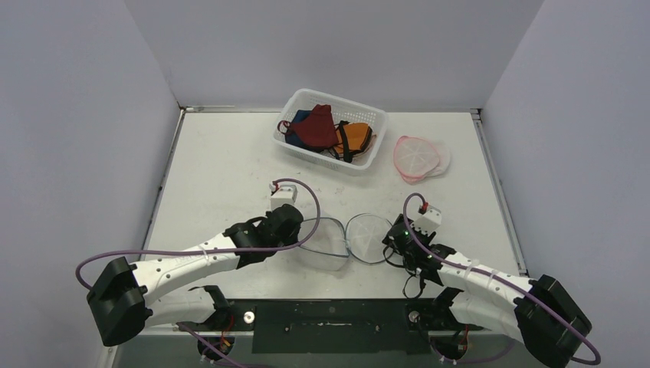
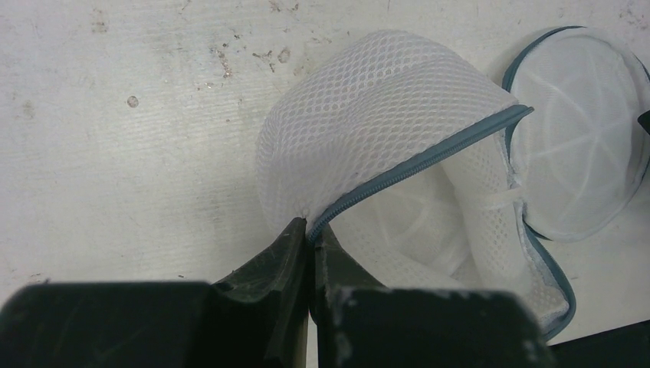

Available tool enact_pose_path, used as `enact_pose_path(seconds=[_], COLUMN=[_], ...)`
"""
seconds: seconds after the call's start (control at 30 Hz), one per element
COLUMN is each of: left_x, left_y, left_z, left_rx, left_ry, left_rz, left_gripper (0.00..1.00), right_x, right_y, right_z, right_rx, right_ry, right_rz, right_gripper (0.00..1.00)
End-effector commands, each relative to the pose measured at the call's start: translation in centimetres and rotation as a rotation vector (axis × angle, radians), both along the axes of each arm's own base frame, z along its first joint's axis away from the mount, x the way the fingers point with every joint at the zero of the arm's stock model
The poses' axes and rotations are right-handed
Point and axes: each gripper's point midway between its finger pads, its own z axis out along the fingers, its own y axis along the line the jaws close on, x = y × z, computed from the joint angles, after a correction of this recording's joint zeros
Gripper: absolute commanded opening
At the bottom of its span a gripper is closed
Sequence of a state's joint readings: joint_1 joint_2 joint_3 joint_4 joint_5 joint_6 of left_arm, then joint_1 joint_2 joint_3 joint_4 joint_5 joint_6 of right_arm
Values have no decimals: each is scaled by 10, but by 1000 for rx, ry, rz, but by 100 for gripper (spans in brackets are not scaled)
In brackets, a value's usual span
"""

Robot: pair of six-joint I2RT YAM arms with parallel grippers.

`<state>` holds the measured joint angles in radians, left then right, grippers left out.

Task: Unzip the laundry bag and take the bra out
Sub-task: Close the laundry bag at the center of the board.

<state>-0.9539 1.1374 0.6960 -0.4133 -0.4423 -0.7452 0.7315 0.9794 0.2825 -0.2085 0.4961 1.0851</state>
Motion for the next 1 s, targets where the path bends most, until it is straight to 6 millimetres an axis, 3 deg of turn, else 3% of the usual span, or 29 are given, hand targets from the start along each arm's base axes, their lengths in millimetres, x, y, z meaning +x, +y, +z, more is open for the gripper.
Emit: enact_pose_path(seconds=[0.0,0.3,0.4,0.47,0.53,0.63,0.77,0.83,0.97], left_x=[10,12,12,12,12,10,10,11,14], left_y=[-9,-13,-15,-15,-16,-17,-23,-27,-40], left_z=[17,17,17,17,17,21,37,49,71], left_rx=[-27,-27,-30,-31,-36,-51,-115,-164,-254], left_ry=[-50,-48,-46,-44,-42,-43,-68,-91,-124], left_rz=[-5,-10,-13,-14,-15,-19,-29,-31,-48], left_gripper=[3,3,3,3,3,3,3,3,3], right_x=[15,5,1,1,3,13,31,40,42], right_y=[2,8,10,11,12,14,17,22,41], right_z=[6,-14,-20,-19,-10,24,106,158,211], right_rx=[-20,-34,-34,-28,-23,-28,-72,-89,-137], right_ry=[-28,48,72,75,57,-13,-177,-265,-323], right_rz=[15,80,96,103,104,115,162,196,332], right_gripper=[57,35,22,10,5,5,5,5,5])
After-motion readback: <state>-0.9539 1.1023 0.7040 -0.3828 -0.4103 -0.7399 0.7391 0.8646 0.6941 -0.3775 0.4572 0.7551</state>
